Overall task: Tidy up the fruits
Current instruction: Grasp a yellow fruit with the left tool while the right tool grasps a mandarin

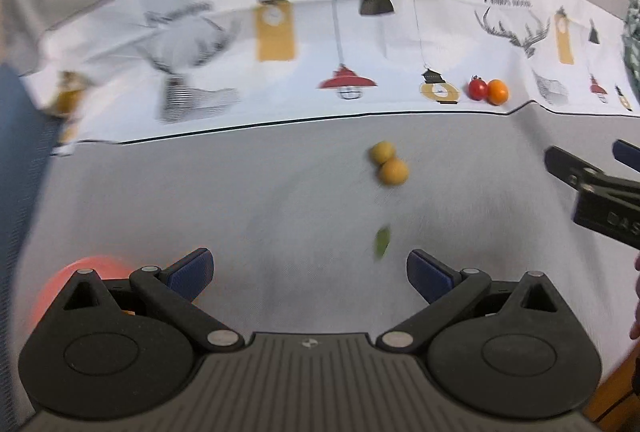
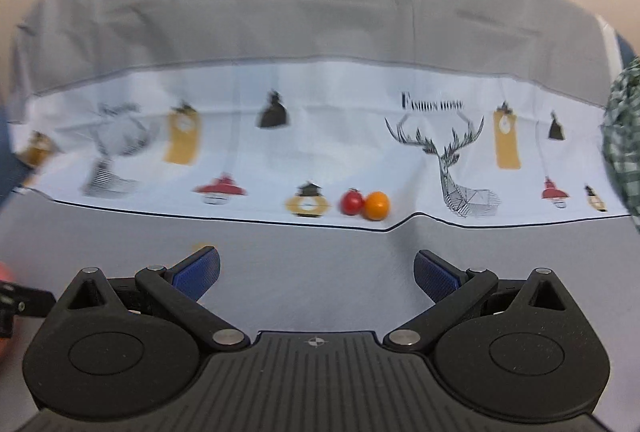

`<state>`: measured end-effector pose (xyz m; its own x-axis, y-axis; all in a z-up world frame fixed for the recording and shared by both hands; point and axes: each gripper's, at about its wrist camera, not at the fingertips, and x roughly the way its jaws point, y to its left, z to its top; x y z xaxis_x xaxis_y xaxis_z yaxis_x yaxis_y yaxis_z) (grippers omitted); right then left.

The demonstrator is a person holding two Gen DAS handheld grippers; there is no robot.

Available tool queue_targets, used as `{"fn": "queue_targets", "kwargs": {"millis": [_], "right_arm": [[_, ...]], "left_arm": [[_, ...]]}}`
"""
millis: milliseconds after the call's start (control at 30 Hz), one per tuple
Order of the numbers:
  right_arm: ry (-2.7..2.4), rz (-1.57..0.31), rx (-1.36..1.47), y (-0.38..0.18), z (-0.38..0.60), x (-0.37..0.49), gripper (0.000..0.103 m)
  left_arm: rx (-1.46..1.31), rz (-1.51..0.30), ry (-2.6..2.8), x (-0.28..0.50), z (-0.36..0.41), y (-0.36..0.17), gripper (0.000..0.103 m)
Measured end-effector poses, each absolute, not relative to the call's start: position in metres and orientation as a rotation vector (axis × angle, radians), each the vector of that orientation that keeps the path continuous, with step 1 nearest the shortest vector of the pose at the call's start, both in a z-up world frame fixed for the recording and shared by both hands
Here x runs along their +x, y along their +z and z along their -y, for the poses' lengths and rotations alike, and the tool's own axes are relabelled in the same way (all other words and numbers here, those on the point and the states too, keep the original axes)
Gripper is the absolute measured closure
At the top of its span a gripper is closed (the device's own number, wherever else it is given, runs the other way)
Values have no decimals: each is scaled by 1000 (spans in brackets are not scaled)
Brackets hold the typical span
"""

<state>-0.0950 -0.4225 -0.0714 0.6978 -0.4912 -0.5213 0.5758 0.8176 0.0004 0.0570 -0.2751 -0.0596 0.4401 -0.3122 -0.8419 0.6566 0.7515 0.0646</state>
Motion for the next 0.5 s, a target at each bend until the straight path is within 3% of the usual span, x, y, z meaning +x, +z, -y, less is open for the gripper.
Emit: {"fn": "queue_targets", "kwargs": {"millis": [233,500], "right_arm": [[-612,-623,177,-144,550,-30,4],[-618,-582,108,-186,598,3,3]], "left_arm": [[366,-987,-590,105,362,-131,0],[331,-987,-565,125,373,-169,0]]}}
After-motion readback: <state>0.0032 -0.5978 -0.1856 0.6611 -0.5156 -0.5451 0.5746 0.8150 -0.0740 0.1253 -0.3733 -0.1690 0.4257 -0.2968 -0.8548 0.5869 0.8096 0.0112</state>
